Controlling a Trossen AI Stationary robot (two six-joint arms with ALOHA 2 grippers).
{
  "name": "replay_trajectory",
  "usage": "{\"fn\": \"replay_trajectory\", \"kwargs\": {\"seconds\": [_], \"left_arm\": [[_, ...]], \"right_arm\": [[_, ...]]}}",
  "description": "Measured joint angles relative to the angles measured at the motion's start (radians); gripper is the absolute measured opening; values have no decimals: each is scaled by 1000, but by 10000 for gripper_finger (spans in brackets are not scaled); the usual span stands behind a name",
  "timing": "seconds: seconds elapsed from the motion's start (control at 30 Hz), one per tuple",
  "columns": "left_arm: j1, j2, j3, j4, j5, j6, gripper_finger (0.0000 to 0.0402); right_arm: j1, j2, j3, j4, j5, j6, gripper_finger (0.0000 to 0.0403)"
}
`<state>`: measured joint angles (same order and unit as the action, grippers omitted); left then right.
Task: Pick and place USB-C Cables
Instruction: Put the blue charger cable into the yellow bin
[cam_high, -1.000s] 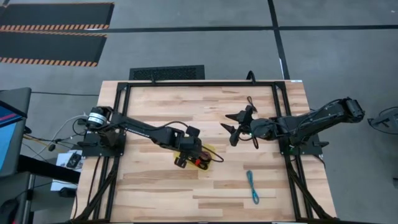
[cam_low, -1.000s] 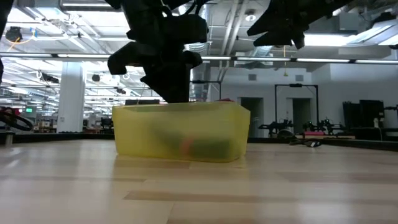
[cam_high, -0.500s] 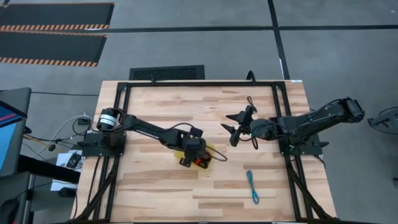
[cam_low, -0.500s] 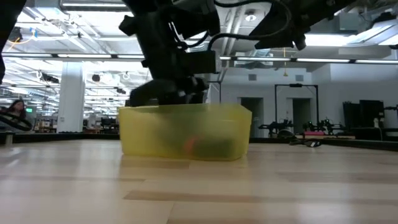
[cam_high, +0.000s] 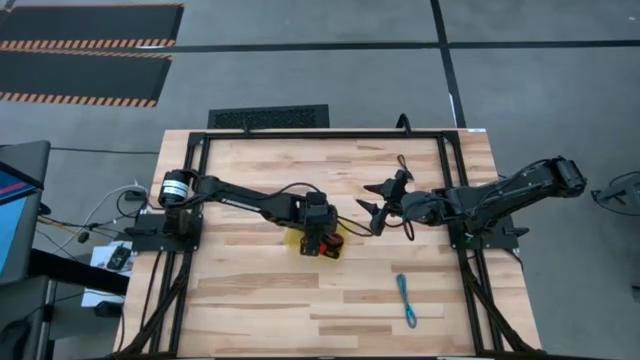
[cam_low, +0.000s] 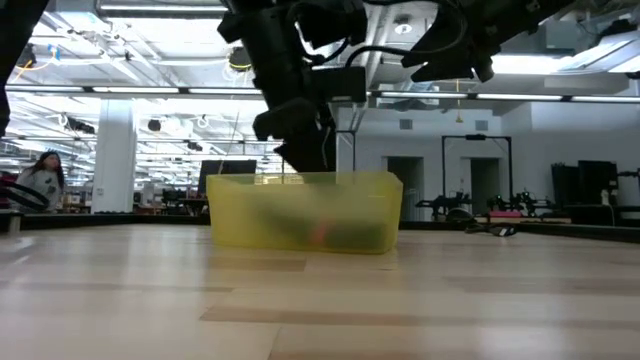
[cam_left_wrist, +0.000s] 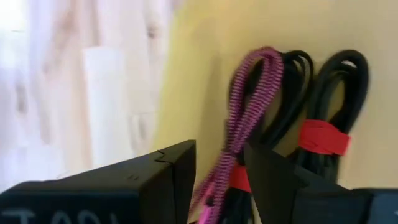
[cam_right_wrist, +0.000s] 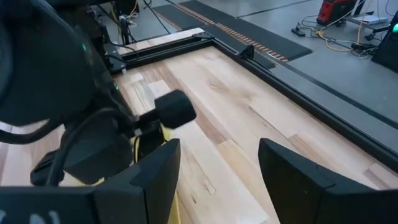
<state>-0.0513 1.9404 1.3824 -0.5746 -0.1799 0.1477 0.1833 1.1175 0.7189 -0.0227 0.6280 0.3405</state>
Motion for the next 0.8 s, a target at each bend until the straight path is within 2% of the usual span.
{"fn": "replay_trajectory", "kwargs": {"seconds": [0.13, 0.2, 0.4, 0.6, 0.67, 0.8], "left_arm": [[11, 0, 39, -7, -65, -2, 126], [27, 0, 44, 64, -62, -1, 126], [103, 25, 35, 375, 137, 7, 126], [107, 151, 35, 712, 423, -46, 126], [80, 198, 43, 799, 455, -33, 126], [37, 262, 96, 802, 451, 13, 126]], "right_arm": [[0, 0, 0, 1, 3, 0, 244], [11, 0, 0, 20, 39, 0, 244], [133, -22, 20, 43, 285, -30, 244], [267, -61, 36, 23, 370, -34, 244], [303, -68, 36, 7, 372, -14, 244], [360, -66, 37, -102, 443, 97, 244]]}}
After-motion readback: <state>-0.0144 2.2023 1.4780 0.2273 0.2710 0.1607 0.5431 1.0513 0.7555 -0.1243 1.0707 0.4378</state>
